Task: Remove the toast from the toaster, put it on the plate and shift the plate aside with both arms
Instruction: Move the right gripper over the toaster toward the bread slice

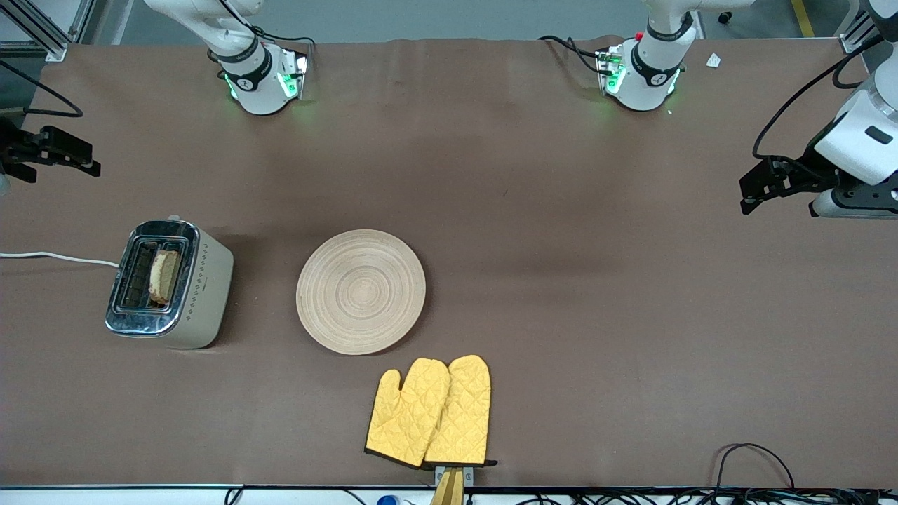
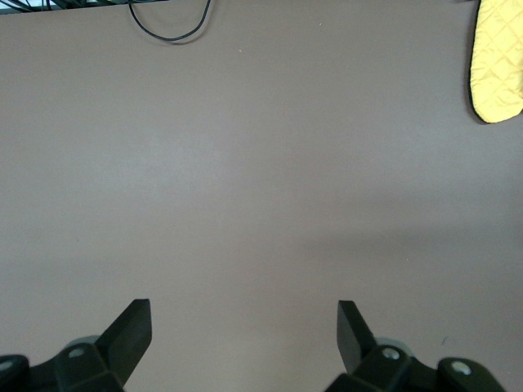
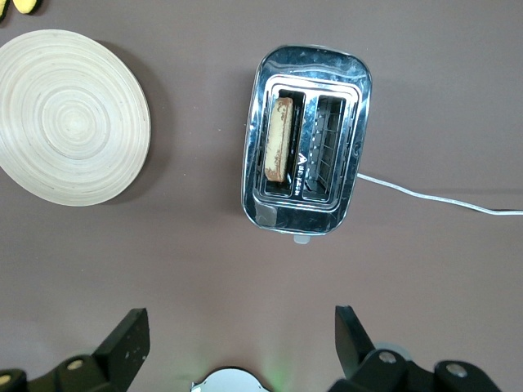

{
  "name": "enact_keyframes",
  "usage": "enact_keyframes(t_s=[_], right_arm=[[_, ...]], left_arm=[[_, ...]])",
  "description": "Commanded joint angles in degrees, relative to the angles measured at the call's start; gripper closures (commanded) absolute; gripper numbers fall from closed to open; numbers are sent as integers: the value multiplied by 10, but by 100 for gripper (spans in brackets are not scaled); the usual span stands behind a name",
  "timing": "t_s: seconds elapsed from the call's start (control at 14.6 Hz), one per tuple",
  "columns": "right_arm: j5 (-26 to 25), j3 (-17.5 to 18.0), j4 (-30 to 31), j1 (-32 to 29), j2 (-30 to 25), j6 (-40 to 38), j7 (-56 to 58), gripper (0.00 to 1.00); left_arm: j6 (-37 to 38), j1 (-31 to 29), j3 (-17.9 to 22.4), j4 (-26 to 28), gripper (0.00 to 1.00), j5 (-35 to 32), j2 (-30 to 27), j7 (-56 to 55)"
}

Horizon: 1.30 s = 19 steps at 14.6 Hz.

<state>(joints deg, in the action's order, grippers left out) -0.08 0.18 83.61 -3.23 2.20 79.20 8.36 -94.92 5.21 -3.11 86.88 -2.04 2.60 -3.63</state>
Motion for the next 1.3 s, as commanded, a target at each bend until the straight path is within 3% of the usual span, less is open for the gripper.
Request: enact_keyframes(t_s=[0.0,0.34,0.96,1.24], right_arm=[[13,2,13,2,-11,14,4,0],[11,1,84,10,-6,118,6,0],[2,-2,98,-2,51,161,1,0],[1,-3,161,-10,58,238,-1,0]], left_arm=[[10,0,0,0,0,-6,-3,3],[20,0,0,-7,0,1,2,-8],[21,0,0,-7,0,-1,2,-7],[22,0,0,-7,0,-1,1,-8]])
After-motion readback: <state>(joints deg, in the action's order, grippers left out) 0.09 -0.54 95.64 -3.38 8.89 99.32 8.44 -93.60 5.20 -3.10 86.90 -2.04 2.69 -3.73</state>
